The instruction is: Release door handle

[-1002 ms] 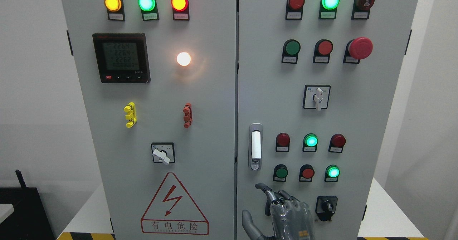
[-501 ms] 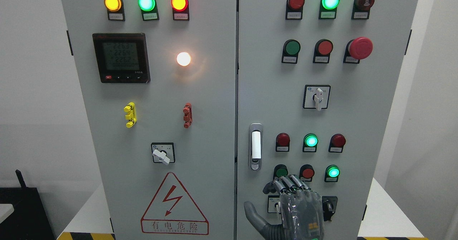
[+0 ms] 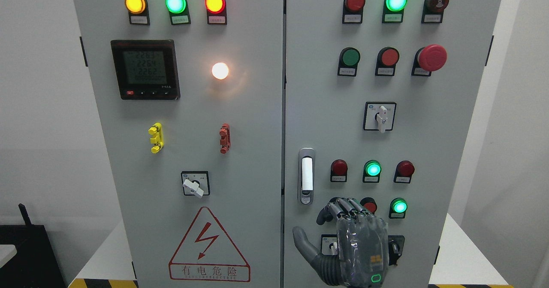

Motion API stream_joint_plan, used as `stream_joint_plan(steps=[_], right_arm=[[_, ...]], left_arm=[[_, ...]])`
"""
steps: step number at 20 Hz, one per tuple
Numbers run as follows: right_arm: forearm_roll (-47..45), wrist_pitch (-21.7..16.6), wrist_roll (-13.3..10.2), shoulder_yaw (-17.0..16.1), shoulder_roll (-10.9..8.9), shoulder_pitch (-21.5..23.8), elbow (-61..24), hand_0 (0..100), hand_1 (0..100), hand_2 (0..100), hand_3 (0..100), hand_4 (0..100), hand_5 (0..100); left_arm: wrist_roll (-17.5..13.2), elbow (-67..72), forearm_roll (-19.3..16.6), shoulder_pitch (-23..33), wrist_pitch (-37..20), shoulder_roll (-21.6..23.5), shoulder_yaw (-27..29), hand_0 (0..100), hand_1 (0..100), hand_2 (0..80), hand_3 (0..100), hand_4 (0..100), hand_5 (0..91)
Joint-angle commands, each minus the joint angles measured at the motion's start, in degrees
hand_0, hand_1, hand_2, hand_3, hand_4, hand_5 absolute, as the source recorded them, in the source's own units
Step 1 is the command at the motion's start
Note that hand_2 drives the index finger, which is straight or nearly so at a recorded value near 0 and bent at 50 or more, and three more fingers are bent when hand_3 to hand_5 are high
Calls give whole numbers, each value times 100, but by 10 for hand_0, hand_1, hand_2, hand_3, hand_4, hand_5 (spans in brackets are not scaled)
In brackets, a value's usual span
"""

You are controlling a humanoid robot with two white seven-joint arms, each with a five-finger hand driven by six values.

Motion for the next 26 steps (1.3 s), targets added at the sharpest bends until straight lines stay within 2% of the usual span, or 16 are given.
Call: stream_joint_plan(steps=[1, 4, 8, 11, 26], right_arm=[[-15, 35, 10, 4, 222, -224, 209, 80, 694, 705, 773, 775, 854], [-24, 35, 10, -22, 275, -303, 359, 97, 661, 737, 797, 785, 860], [-41, 53, 10, -22, 284, -434, 359, 112, 623, 817, 891, 827, 894], [-112, 88, 10, -14, 284, -444, 367, 122, 612, 847, 926, 848, 913], [-138, 9, -16, -93, 310, -356, 500, 142, 598, 850, 943, 854, 916]], left_arm=[[0, -44, 0, -176, 5, 0, -62, 120, 389, 0, 0, 0, 0], [0, -44, 0, -176, 5, 0, -62, 120, 389, 0, 0, 0, 0], [0, -53, 0, -176, 5, 0, -62, 120, 389, 0, 0, 0, 0], [0, -44, 0, -176, 5, 0, -62, 120, 389, 0, 0, 0, 0], [0, -53, 0, -176, 5, 0, -62, 120, 389, 0, 0, 0, 0]])
